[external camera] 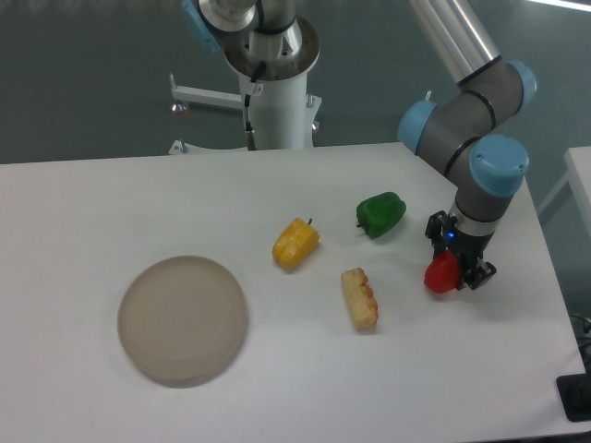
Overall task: Place the red pepper on the table
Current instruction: 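Set the red pepper on the table and open the gripper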
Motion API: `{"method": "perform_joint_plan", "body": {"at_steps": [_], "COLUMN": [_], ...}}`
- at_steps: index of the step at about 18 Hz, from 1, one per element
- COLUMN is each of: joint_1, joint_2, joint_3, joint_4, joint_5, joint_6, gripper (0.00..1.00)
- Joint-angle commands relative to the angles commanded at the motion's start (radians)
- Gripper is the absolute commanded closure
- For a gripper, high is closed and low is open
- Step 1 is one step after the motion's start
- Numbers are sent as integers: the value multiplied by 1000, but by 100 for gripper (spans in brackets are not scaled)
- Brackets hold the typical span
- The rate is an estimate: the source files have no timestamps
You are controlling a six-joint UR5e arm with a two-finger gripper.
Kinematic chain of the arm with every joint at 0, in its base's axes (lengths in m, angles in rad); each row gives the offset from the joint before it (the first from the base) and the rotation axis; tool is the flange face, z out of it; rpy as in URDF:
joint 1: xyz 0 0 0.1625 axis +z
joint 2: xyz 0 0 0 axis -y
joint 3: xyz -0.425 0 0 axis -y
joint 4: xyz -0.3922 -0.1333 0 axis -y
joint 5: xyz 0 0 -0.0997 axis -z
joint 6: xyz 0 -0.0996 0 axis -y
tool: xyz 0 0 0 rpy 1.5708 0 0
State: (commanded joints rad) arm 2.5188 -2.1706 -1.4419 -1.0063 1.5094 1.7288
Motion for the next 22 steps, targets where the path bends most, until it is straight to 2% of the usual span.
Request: {"method": "perform_joint_plan", "body": {"at_steps": [10,17,22], "joint_1": [2,3,8], "joint_2": [-8,-6,1], "joint_3": [5,6,18], "joint_4": [0,0,-2], "joint_5": [0,-2,-2], "joint_6": [3,6,12], "gripper": [49,12,2]}}
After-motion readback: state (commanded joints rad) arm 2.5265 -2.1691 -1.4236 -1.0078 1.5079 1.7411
